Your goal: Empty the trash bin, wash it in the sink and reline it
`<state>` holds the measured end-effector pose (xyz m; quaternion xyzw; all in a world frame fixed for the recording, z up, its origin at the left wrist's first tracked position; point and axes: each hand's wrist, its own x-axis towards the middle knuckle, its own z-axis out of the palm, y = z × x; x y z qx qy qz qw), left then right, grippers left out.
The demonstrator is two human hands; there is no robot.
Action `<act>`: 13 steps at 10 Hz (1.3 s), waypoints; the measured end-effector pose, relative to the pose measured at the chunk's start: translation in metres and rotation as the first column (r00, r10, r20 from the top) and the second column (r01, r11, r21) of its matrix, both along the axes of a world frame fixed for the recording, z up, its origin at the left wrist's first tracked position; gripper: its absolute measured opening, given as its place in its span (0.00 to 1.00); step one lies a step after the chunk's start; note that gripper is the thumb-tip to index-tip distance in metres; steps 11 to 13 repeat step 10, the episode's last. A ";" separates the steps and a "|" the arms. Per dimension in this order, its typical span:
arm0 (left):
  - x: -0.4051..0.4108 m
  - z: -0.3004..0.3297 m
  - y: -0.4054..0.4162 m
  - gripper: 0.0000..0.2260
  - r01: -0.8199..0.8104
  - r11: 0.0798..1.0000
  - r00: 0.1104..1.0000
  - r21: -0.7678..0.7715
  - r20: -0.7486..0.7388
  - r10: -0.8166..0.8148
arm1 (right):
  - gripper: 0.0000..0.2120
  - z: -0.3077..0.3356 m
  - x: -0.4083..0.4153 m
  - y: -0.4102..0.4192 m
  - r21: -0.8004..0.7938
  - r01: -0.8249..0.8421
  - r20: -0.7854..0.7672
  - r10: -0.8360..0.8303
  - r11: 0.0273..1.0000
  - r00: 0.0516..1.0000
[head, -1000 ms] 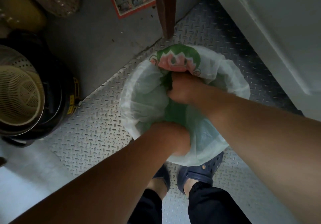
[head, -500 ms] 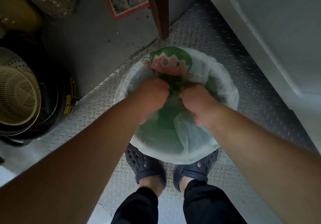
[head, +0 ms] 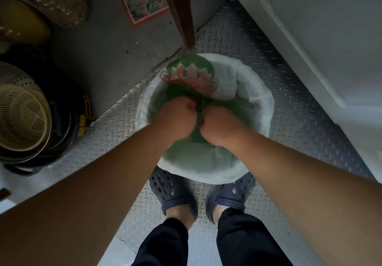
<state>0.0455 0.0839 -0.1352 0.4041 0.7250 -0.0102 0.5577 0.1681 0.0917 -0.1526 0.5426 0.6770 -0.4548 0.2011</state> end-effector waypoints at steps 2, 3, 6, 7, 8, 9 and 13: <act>0.006 0.014 -0.039 0.12 0.924 0.304 0.221 -0.234 -0.324 -0.920 | 0.11 0.011 0.004 -0.024 -0.101 -0.416 0.174 0.428 0.904 0.887; 0.007 0.012 -0.041 0.15 0.922 0.210 0.114 -0.326 -0.288 -0.951 | 0.11 0.009 0.008 -0.028 -0.124 -0.442 0.203 0.459 0.888 0.865; -0.006 0.062 -0.036 0.08 0.887 0.454 0.442 0.089 -0.450 -0.776 | 0.11 0.065 0.011 -0.025 0.117 -0.347 0.125 0.333 0.931 0.935; -0.012 0.095 -0.051 0.08 0.782 0.591 0.611 0.199 -0.431 -0.664 | 0.11 0.101 0.012 -0.031 0.151 -0.321 0.106 0.308 0.935 0.945; -0.018 0.135 -0.073 0.14 0.716 0.696 0.673 0.065 -0.328 -0.662 | 0.12 0.146 0.014 -0.042 0.127 -0.277 0.066 0.271 0.952 0.960; -0.023 0.166 -0.088 0.15 0.646 0.745 0.720 -0.167 -0.191 -0.667 | 0.10 0.191 0.015 -0.050 0.075 -0.230 0.035 0.228 0.970 0.973; -0.025 0.198 -0.102 0.15 0.650 0.713 0.706 -0.262 -0.138 -0.694 | 0.02 0.227 0.020 -0.057 -0.020 -0.185 0.039 0.185 0.983 0.982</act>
